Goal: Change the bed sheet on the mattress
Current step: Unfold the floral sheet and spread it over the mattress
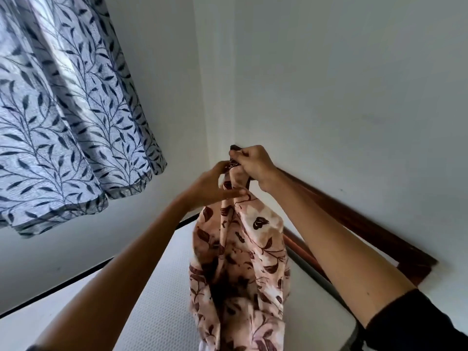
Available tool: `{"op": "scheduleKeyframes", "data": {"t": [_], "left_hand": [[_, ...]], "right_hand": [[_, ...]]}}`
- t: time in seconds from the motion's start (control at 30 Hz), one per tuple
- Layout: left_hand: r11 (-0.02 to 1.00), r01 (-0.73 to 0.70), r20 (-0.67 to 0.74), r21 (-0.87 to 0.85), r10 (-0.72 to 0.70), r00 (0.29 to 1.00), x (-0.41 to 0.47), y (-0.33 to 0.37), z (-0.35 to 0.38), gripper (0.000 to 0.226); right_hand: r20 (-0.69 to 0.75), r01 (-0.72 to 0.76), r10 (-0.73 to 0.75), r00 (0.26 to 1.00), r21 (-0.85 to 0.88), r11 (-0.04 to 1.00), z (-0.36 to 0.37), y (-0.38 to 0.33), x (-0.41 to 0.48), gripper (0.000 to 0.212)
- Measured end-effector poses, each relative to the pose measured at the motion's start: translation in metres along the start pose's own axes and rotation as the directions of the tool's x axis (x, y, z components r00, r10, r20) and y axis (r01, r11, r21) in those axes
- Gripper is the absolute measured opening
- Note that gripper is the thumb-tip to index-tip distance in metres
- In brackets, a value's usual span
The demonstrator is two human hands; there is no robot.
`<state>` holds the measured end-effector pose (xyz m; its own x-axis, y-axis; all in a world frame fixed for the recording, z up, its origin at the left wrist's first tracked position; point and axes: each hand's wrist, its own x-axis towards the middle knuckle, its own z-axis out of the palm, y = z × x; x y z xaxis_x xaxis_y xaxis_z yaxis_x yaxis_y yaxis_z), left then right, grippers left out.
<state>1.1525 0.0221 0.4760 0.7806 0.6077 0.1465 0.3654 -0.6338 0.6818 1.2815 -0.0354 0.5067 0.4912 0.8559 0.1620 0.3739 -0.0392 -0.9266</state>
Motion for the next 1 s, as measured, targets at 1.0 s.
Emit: {"op": "scheduleKeyframes", "data": {"t": [1.0], "left_hand": [[0.935, 0.293, -0.271, 0.199, -0.235, 0.934, -0.002, -0.019, 0.01, 0.065]], "right_hand": [[0.088, -0.099, 0.079, 0.993, 0.254, 0.962, 0.027, 0.072, -0.017, 0.015]]}}
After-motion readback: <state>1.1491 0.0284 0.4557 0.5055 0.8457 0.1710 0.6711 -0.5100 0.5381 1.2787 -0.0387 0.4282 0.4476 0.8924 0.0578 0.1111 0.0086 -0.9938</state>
